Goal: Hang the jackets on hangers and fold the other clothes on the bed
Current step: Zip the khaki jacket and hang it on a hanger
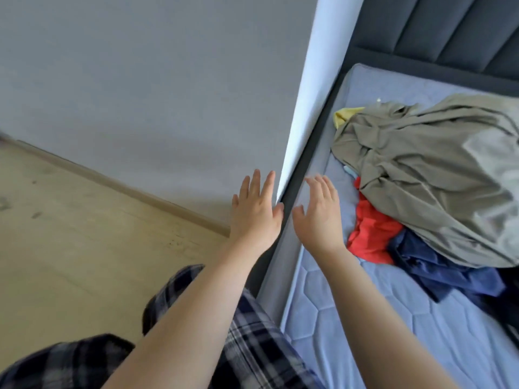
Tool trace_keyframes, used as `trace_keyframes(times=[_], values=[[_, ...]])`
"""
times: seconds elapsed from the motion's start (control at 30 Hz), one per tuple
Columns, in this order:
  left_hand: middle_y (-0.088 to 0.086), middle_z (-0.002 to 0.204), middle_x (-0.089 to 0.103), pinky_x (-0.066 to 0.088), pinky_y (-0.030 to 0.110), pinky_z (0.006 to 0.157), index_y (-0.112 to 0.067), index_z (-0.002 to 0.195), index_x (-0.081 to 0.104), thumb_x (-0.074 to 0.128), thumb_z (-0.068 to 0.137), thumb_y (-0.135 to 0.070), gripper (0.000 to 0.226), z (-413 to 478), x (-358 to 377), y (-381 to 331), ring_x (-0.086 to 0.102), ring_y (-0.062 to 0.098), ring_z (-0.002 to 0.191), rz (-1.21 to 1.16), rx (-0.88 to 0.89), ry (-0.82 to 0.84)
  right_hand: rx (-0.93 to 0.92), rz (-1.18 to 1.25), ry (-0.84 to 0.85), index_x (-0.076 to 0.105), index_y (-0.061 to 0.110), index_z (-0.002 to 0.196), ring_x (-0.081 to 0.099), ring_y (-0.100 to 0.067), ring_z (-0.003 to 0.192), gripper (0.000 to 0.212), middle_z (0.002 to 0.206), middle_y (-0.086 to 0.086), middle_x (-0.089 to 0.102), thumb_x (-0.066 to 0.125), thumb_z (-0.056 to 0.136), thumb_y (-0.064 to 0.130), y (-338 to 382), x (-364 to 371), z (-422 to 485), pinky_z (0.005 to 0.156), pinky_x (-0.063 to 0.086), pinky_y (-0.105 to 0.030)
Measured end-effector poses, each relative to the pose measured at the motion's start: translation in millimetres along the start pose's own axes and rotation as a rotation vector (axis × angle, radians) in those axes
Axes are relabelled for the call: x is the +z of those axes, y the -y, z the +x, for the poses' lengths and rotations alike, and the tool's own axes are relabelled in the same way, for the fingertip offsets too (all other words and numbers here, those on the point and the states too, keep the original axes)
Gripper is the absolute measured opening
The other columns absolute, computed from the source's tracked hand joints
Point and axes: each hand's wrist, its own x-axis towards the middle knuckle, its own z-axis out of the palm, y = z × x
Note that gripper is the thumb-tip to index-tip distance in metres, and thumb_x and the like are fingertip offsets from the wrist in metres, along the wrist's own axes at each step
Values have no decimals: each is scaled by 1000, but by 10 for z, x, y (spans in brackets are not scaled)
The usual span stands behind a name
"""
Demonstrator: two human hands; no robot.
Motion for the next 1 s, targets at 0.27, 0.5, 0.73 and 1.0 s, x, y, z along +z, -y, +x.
trace_keyframes(times=[0.27,0.5,0.73,1.0], values=[[10,156,20,23,40,114,-15,151,16,41,98,-24,59,58,662,-503,21,27,141,4,39,61,154,-72,63,40,-5,137,21,-33,142,57,148,-21,35,52,81,-2,-873,5,-427,118,12,-36],[9,159,10,18,44,116,-22,152,8,40,98,-36,64,39,1277,-561,12,27,145,118,148,383,347,-265,169,31,4,143,7,-31,146,62,158,-18,10,53,86,12,-1516,135,-391,117,8,-45],[5,160,7,15,43,117,-18,153,7,41,97,-39,68,73,1370,-345,5,22,147,17,119,621,537,-335,-81,27,5,145,25,-35,139,70,156,-19,15,50,80,1,-2119,-90,135,109,25,-46],[10,145,43,33,30,104,-12,143,38,46,99,-24,46,171,1234,-386,40,25,134,-516,-117,532,541,-217,-62,66,1,90,62,-34,94,15,96,-24,66,59,80,10,-1957,-512,562,71,43,-36]])
